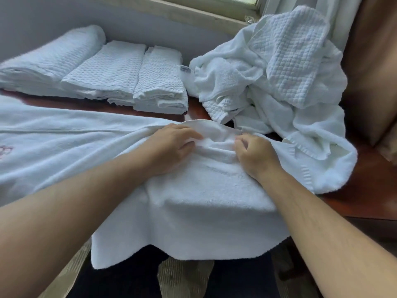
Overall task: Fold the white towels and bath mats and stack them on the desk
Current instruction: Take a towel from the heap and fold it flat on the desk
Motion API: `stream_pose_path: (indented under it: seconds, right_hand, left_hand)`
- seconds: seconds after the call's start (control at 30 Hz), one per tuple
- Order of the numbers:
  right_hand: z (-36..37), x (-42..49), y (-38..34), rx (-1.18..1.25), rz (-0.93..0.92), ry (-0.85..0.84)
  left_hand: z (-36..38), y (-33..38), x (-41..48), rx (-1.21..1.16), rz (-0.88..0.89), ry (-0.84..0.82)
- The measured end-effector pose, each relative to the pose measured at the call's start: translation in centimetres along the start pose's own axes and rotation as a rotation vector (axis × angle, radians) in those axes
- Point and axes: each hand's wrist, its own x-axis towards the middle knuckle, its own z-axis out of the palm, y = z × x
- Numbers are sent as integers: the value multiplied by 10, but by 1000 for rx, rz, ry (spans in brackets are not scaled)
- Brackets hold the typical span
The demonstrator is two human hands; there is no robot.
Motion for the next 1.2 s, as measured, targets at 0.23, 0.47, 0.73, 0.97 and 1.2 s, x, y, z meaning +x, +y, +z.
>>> stream_pose_path:
  seconds: [0.23,0.47,0.73,0.97,1.2]
  right_hand:
    - [12,15,-15,-195,-22,159]
    - [31,50,-32,-47,28,32]
    - [41,82,-30,-152,-170,55]
    - [36,74,-36,-192,-57,176]
    - [3,60,-6,119,196,-10]
  left_hand:
    - [4,-7,17,332,-233,-145]
    - [-12,-24,36,27,-318,-39]
    - [-6,-43,47,343,-301,-76]
    - [7,-19,62,496,-468,32]
    - [29,-10,69,333,-321,140]
